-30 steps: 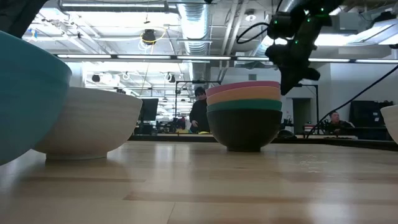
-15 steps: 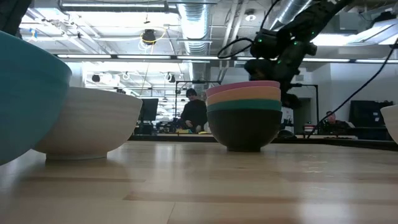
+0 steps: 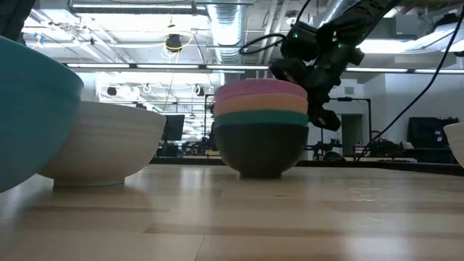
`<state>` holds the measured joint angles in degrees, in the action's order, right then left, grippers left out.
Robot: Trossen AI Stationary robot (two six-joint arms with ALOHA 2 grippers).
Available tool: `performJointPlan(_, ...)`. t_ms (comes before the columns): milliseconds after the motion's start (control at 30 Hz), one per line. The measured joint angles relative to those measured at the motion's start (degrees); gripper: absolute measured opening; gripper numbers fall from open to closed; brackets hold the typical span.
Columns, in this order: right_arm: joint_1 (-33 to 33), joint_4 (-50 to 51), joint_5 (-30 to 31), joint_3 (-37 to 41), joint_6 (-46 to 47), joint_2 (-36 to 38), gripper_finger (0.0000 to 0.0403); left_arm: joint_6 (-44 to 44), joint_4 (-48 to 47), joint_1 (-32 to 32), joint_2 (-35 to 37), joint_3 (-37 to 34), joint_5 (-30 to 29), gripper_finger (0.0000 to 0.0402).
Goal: Nest bowls inside each other
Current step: Adjust the bowls, then stack the left white bowl on top of the pink bowl
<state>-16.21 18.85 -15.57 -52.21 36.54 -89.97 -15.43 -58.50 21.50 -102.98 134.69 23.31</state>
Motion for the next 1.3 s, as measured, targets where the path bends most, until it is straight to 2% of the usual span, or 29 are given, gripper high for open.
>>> performJointPlan(100,2.1,0.0,2.5,0.0,2.1,0.8,0.0008,0.0,-0.2,-0.1,0.0,0.0,-0.7,0.0)
performJointPlan(200,2.8,0.8,6.3,-0.2,2.6,1.6,0.0015,-1.2,-3.3,-0.1,0.1,-1.1,-4.4,0.0)
performJointPlan(267,2.3,1.0,9.4,-1.3,2.1,3.1,0.0024,-1.2,-5.4,-0.1,0.6,-4.6,-4.5,0.0)
performJointPlan(333,1.2,0.9,11.6,-2.8,0.3,5.8,0.0036,-0.2,-3.9,-0.1,1.8,-10.8,-0.7,0.0)
performJointPlan(400,-0.3,2.3,12.7,-5.0,-2.3,9.0,0.0047,1.8,4.2,-0.9,5.4,-19.2,2.6,0.0)
performJointPlan(467,-1.5,6.1,13.0,-7.5,-4.9,12.0,0.0056,4.7,13.5,-2.2,10.7,-29.2,2.4,0.0)
performJointPlan(533,-2.6,14.5,14.6,-9.3,-7.9,15.3,0.0062,8.0,23.3,-3.4,16.6,-41.3,1.0,0.0)
performJointPlan(667,-2.9,34.0,21.7,-11.3,-10.1,21.6,0.0073,18.2,40.0,-6.7,30.4,-64.6,-7.6,0.0)
performJointPlan(767,-1.6,45.0,22.9,-11.3,-9.2,25.7,0.0082,23.0,44.8,-10.6,41.2,-76.7,-15.0,0.0)
performJointPlan(867,1.1,51.7,23.2,-11.3,-6.0,28.0,0.0093,25.3,38.6,-15.3,47.1,-82.6,-20.9,0.0)
performJointPlan(1000,6.1,57.5,23.5,-11.3,-2.1,29.7,0.011,31.3,19.2,-20.4,51.6,-81.9,-24.3,0.0)
performJointPlan(1067,9.5,61.1,24.8,-11.3,0.2,29.9,0.0121,33.7,9.5,-22.9,51.4,-81.4,-25.6,0.0)
performJointPlan(1167,14.3,67.3,28.1,-11.3,4.5,30.4,0.014,35.8,0.9,-25.1,51.5,-81.6,-27.5,0.0001)
performJointPlan(1300,20.6,71.4,30.2,-11.3,12.3,30.9,0.017,39.5,-1.9,-25.2,49.1,-84.6,-25.5,0.0023)
